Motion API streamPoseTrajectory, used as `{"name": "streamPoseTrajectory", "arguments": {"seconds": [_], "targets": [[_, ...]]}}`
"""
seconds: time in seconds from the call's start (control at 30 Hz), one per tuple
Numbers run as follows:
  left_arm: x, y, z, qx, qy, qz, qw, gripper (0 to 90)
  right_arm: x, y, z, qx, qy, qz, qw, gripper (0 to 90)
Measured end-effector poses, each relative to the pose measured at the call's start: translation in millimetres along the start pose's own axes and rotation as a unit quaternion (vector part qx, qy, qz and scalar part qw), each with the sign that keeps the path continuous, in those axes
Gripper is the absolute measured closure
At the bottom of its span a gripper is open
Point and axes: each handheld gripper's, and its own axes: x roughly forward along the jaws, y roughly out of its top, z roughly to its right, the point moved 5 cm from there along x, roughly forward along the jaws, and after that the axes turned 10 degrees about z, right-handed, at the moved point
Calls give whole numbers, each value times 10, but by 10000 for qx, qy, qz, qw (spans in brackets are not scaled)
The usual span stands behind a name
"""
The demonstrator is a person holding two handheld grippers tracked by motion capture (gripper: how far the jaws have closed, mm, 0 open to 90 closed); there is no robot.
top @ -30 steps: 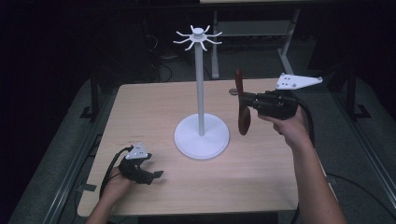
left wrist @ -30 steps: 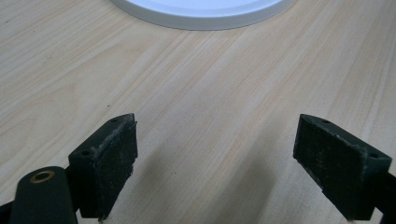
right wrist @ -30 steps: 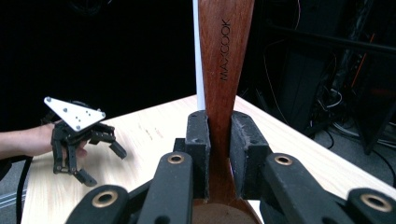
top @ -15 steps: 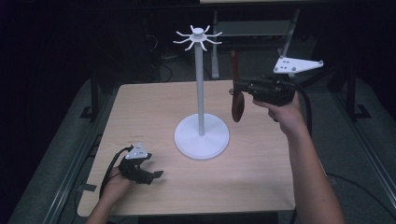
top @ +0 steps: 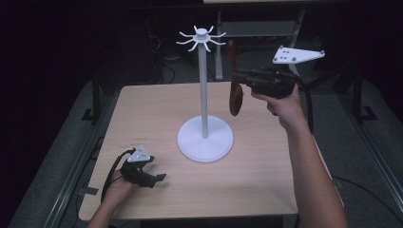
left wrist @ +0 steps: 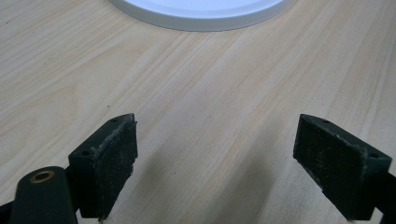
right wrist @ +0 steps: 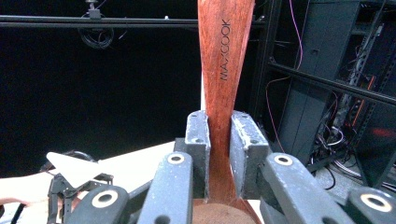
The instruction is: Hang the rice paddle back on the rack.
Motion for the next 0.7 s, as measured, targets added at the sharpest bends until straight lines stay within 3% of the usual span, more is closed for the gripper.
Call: {"name": "streamPoseTrajectory", "arguments": {"seconds": [0.7], "targets": [[-4, 1, 3, -23, 2, 32, 10000, 133, 268, 13, 10, 18, 51, -145, 9999, 778]]}}
